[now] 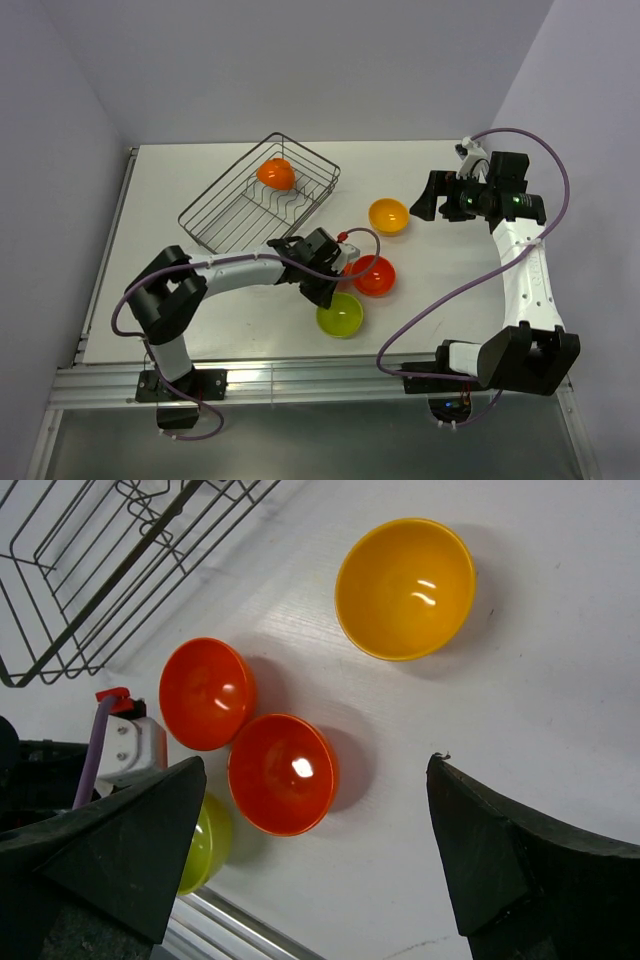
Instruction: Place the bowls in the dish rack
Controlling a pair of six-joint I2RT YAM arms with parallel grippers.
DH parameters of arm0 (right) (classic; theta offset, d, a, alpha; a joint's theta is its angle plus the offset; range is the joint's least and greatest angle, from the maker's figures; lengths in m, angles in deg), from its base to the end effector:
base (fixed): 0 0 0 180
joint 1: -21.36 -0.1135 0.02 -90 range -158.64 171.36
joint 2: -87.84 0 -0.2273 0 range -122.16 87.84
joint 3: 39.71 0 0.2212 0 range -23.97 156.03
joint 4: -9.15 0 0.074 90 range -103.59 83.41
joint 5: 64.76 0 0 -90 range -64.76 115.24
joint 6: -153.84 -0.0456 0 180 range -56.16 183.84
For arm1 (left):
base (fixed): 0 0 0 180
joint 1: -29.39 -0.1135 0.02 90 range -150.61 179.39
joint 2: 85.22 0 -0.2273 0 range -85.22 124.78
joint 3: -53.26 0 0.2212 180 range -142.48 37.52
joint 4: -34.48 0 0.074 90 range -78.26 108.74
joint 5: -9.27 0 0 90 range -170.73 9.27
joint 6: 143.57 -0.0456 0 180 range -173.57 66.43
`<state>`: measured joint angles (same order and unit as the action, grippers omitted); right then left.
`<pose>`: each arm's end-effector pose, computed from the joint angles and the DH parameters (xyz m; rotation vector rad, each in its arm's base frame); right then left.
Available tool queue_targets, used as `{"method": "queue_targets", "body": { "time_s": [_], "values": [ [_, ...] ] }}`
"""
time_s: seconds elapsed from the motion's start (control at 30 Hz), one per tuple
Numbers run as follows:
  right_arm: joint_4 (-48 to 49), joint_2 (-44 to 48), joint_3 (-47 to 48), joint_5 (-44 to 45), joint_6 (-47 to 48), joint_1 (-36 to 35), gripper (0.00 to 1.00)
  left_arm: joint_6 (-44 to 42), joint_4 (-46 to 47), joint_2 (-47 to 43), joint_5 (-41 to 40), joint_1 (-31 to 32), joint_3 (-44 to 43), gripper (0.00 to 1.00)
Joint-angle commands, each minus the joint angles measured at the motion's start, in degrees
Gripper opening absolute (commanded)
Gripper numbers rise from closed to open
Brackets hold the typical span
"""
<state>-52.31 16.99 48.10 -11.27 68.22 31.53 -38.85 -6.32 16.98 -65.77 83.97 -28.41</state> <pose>0.2370 -0.0150 0.3152 -0.1941 2.2273 0.6070 0.1827 -0.2772 0.1545 1.0393 2.5917 -0.7069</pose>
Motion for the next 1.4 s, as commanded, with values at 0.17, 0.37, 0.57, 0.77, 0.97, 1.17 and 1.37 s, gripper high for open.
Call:
{"method": "queue_targets", "body": {
  "time_s": [0.17,0.37,0.57,0.77,0.97,1.17,1.37],
  "values": [
    [4.0,3.4,1.8,-0.7,-1.7,0.5,0.99,-1.4,-1.0,-14.2,4.7,0.1,-0.2,0.00],
    [7.2,2.3,3.5,-7.9,-6.4,0.5,1.00,-2.5,0.1,-20.5,6.7,-8.6,-6.8,0.00],
    [14.5,2.0,5.0,-16.0,-14.4,0.5,1.00,-1.5,1.1,-20.6,8.5,-18.6,-14.0,0.00],
    [33.0,1.8,1.9,-19.3,-34.0,-1.0,0.98,3.3,6.5,-21.2,10.3,-26.1,-17.0,0.00],
    [38.0,-0.2,3.1,-11.9,-42.5,-9.2,0.97,9.9,9.8,-21.2,13.0,-30.0,-17.2,0.00],
    [38.2,-3.2,4.1,-6.8,-48.7,-20.2,1.00,16.8,14.3,-22.3,14.4,-33.3,-12.5,0.00],
    [35.5,-6.0,6.2,-1.7,-46.7,-28.1,1.00,19.6,15.3,-21.6,15.7,-35.3,-11.1,0.00]
  ]
}}
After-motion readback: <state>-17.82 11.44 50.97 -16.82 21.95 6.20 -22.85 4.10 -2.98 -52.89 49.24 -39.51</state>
